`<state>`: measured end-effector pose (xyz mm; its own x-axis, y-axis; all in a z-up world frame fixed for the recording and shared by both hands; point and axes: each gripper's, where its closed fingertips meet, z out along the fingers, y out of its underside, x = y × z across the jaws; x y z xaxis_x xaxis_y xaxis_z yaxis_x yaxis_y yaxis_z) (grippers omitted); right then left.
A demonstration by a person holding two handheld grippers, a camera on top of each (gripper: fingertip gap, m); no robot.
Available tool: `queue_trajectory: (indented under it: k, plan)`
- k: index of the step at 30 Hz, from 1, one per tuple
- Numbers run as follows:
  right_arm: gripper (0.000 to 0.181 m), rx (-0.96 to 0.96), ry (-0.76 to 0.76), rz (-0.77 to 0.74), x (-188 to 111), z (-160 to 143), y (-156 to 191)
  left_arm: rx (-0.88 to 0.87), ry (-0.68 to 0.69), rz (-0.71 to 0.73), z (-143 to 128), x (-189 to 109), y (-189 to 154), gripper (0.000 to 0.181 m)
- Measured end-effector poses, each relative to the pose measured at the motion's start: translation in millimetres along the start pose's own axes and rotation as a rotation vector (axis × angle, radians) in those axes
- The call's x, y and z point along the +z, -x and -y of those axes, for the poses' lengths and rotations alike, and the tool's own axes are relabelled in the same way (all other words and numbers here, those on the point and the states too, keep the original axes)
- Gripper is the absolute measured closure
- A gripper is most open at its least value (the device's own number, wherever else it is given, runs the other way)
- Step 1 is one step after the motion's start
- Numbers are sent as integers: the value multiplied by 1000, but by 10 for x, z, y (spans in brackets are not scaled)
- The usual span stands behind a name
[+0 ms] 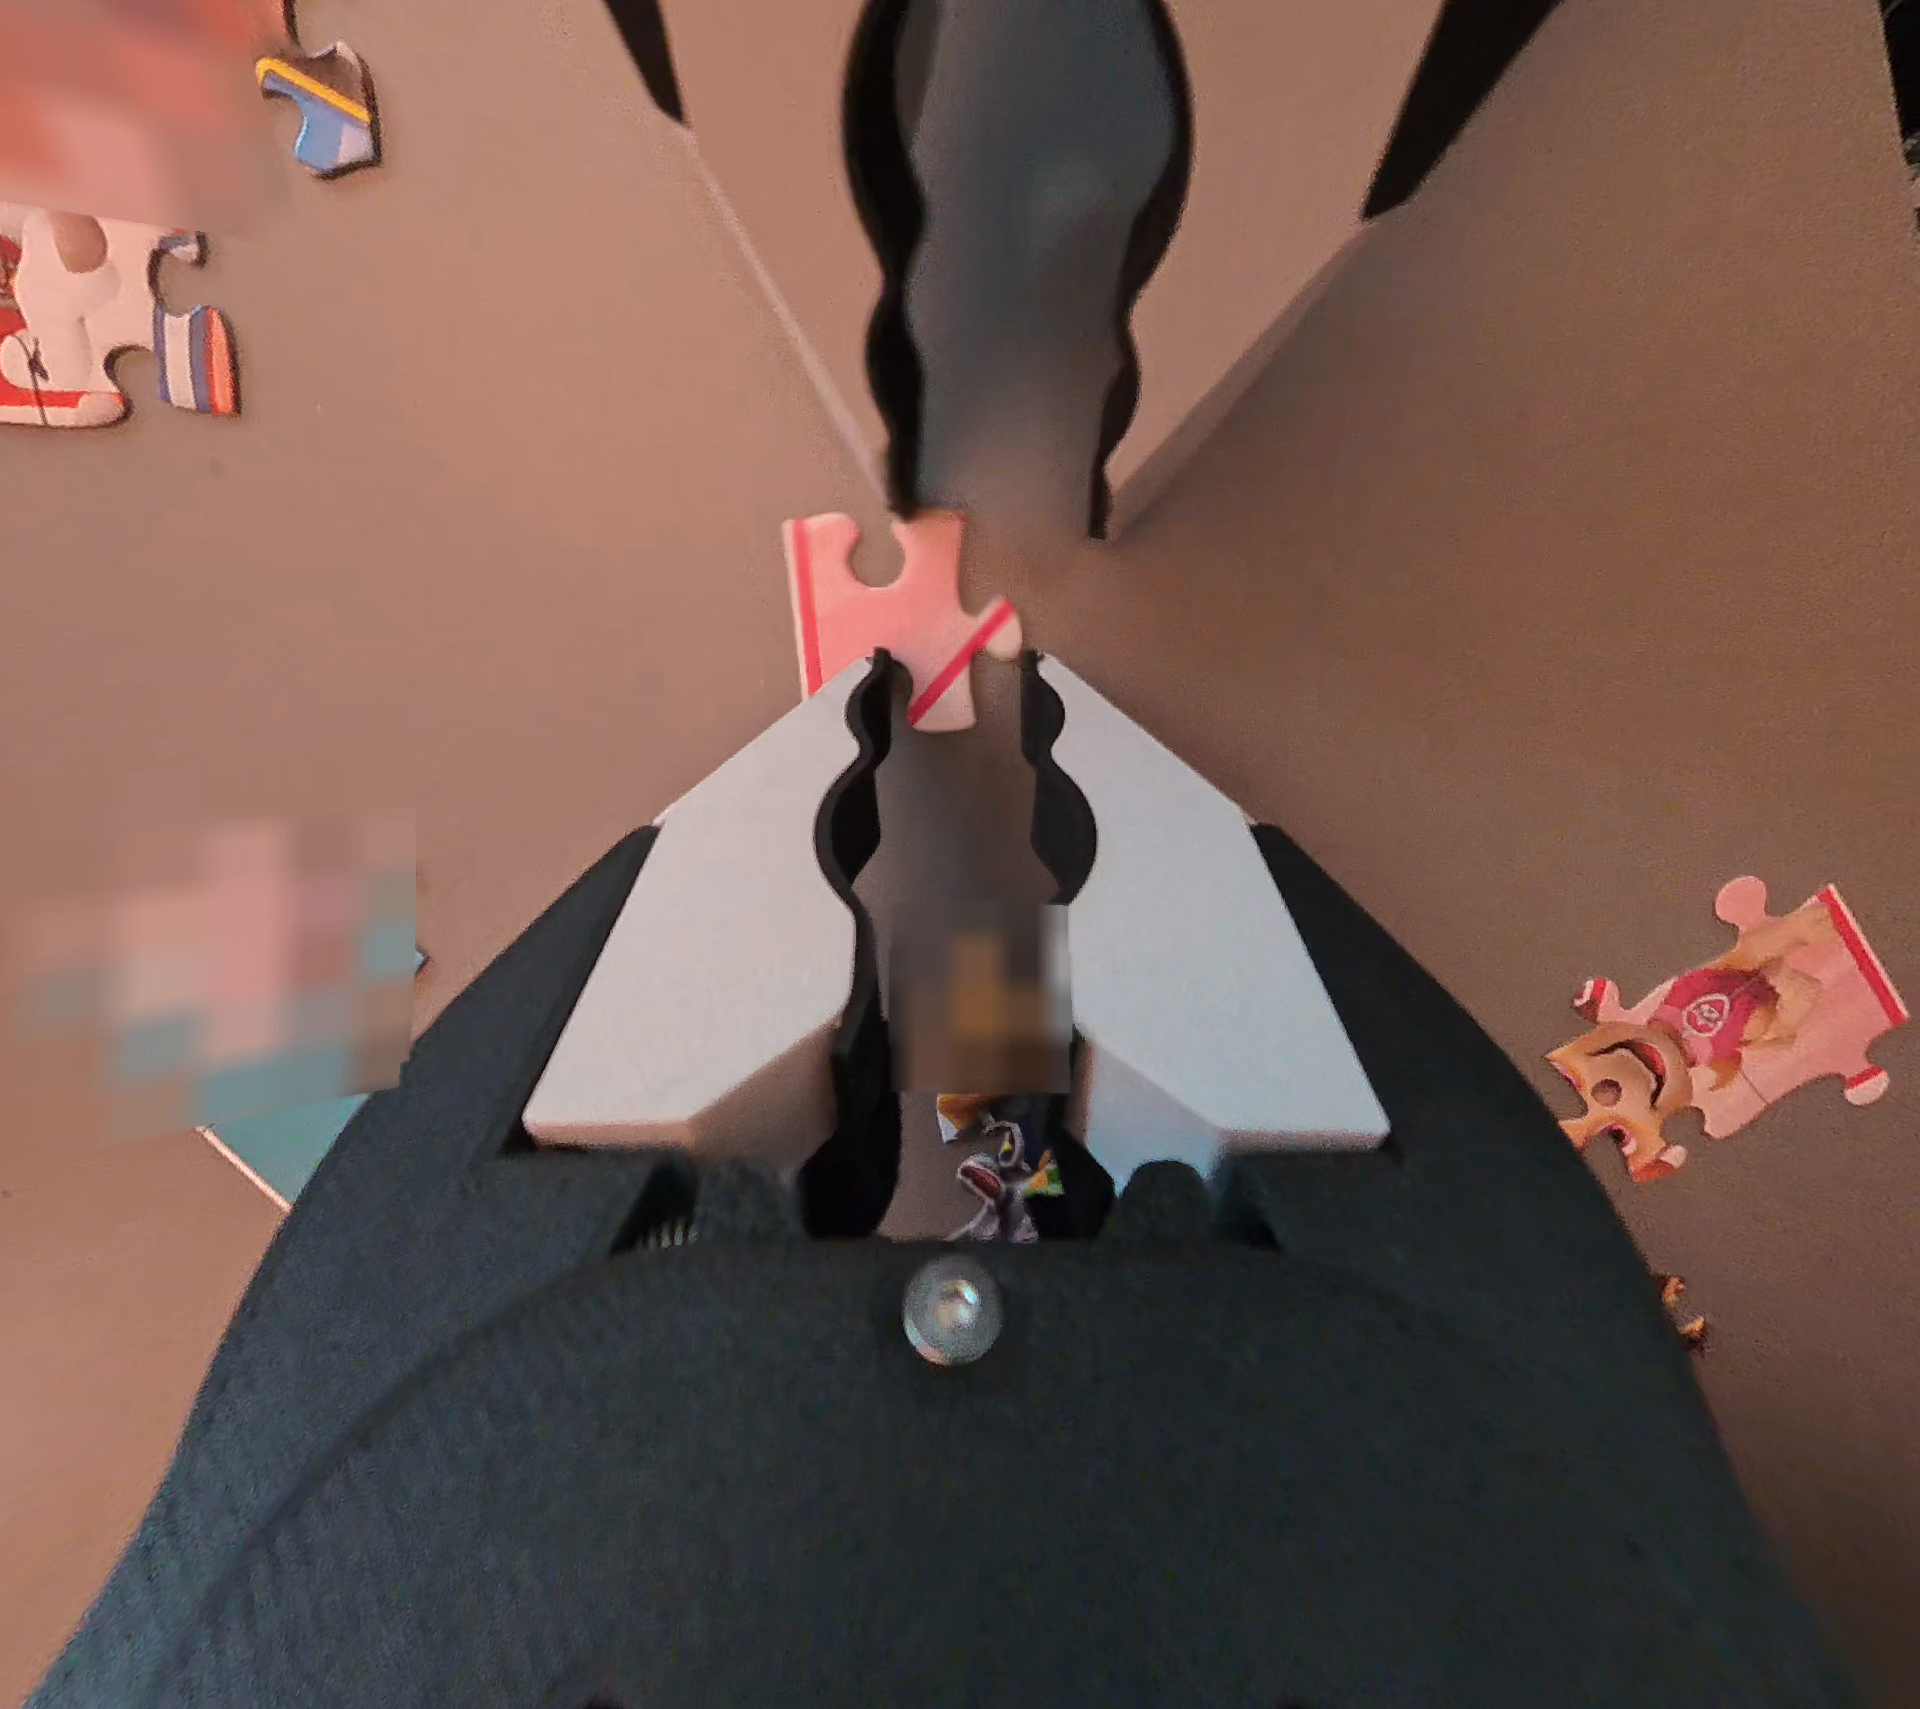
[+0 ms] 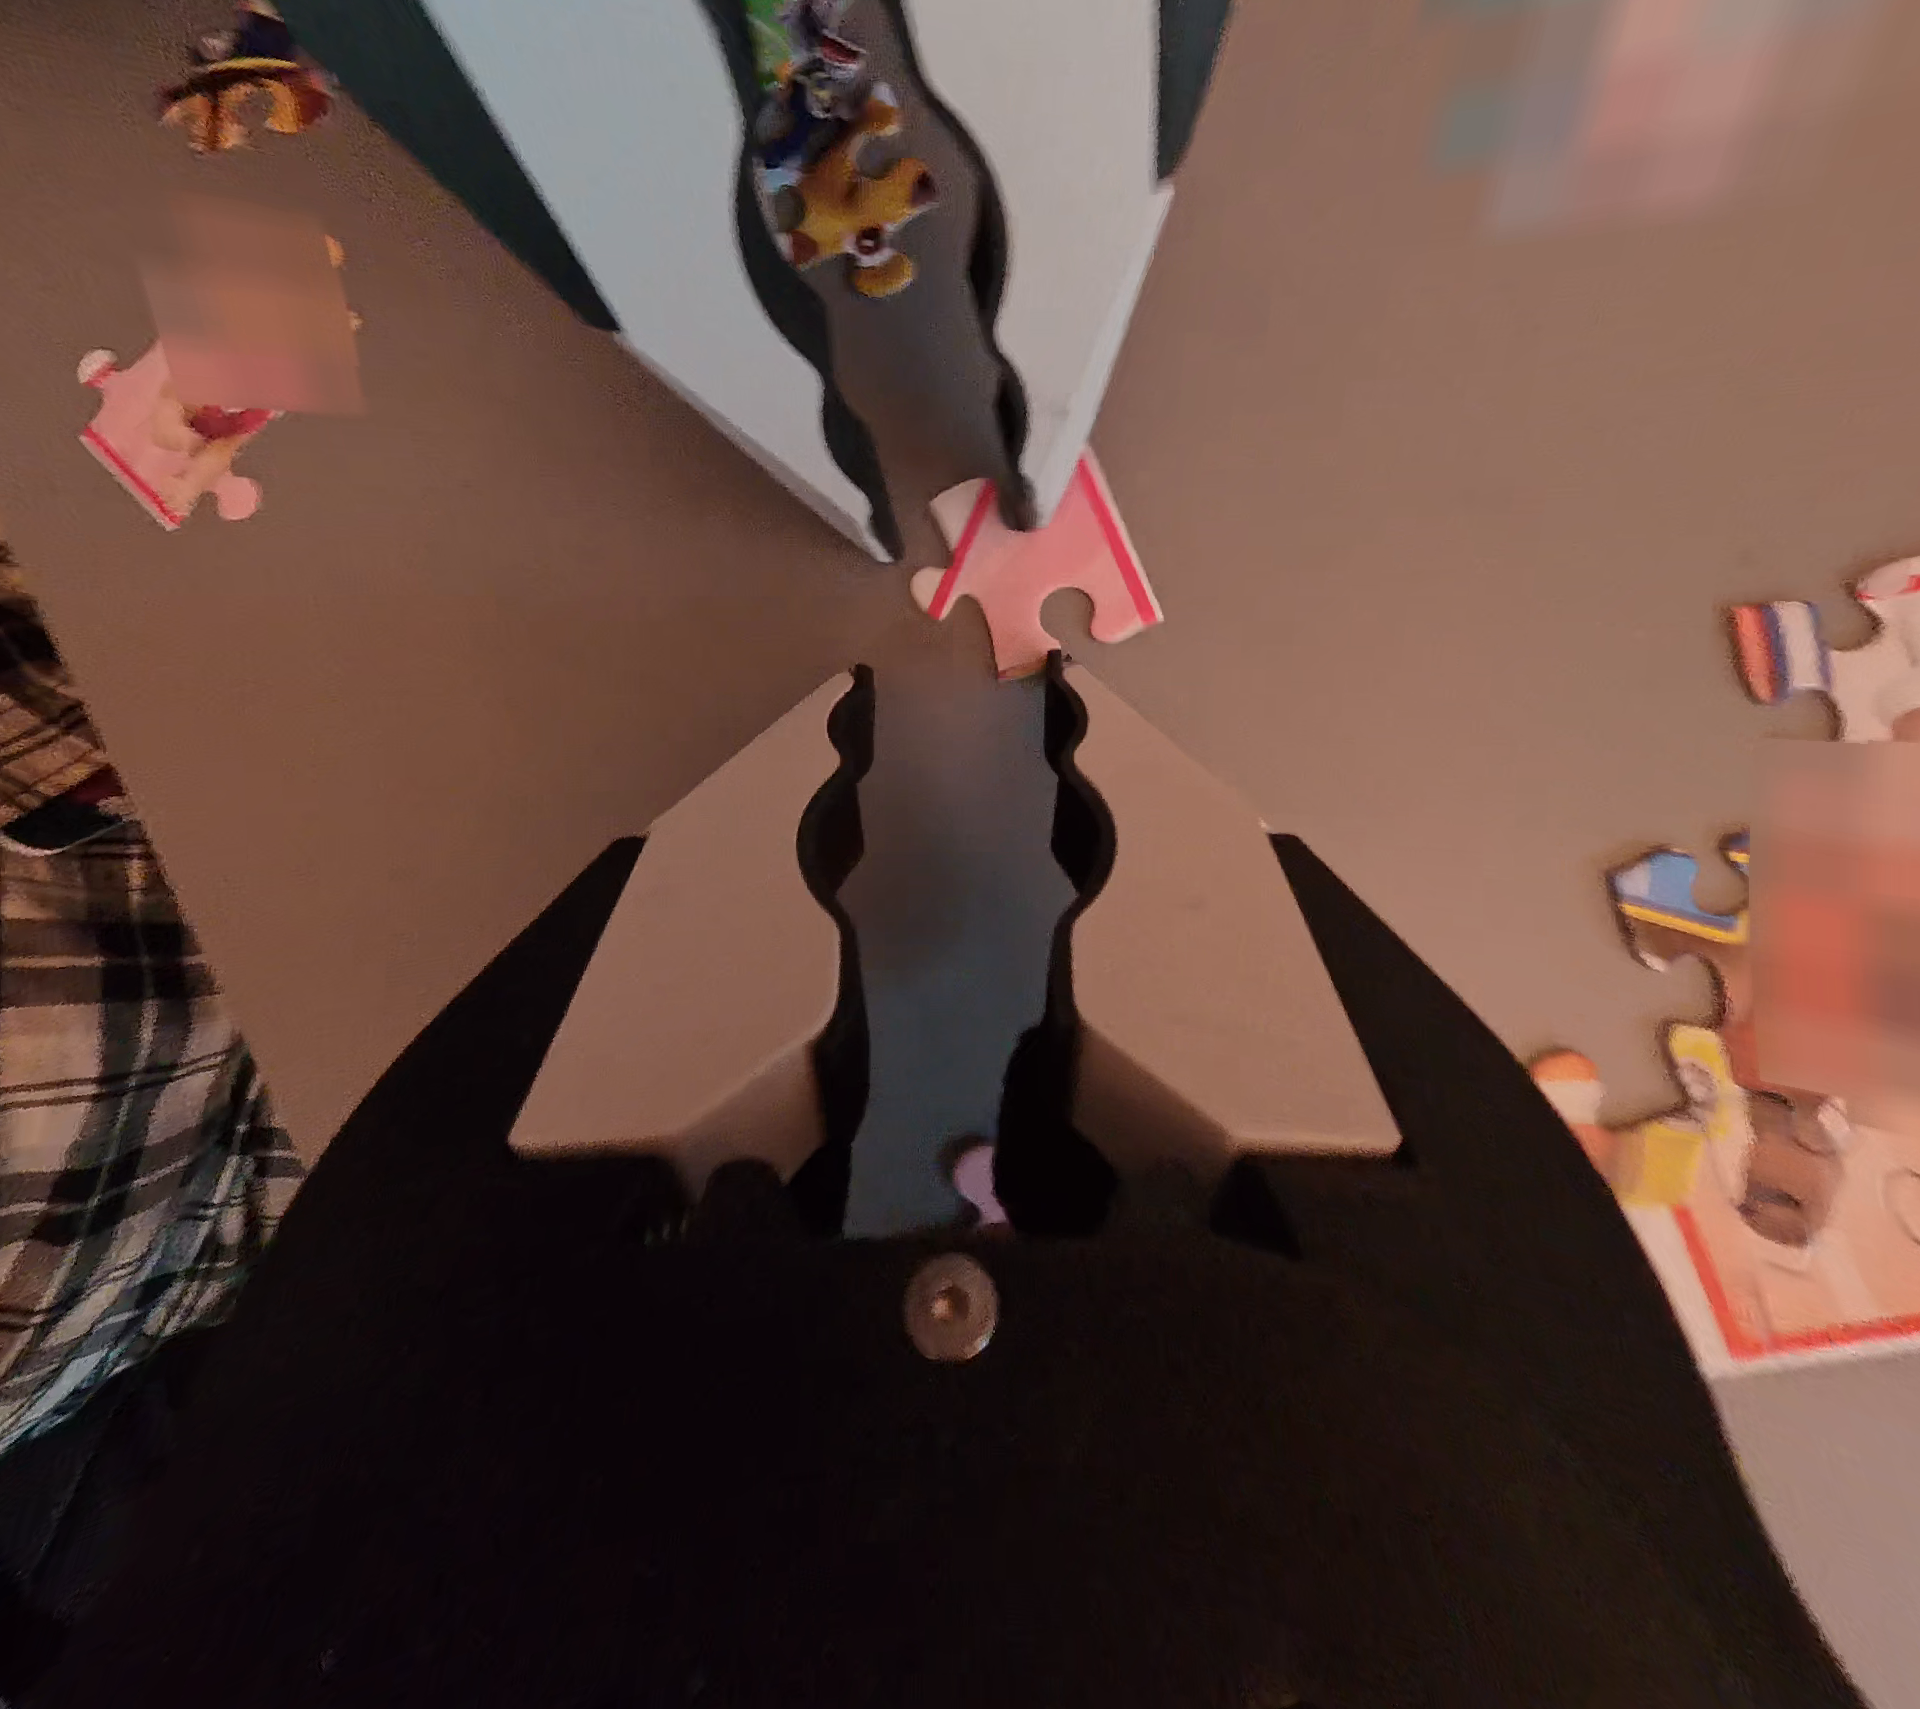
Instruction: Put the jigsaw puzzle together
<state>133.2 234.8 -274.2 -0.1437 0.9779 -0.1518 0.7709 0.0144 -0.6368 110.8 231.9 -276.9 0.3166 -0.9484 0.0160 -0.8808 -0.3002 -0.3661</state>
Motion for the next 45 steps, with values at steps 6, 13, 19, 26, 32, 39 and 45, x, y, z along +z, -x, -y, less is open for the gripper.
queue_trajectory:
  k: [6,13,19,26,32,39,45]
  plan:
    - [155,-21,-38,98,133,79,430,-7,-33,-10,10,-1,-19,155]
    - [147,-9,-156,-70,-75,150,301,-30,-40,-3,-9,-20,-69,148]
    - [140,11,-73,-81,24,33,144,-95,-58,-5,5,-13,-63,144]
    - [140,9,-115,-2,123,51,536,-68,-79,-50,51,1,-132,141]
    - [136,23,-125,-103,-93,-20,396,11,-91,-103,119,31,-293,148]
    - [136,47,-57,-61,-78,-162,376,73,-83,-114,168,60,-396,151]
    - [136,23,-111,11,16,-141,842,73,-77,-113,152,55,-425,143]
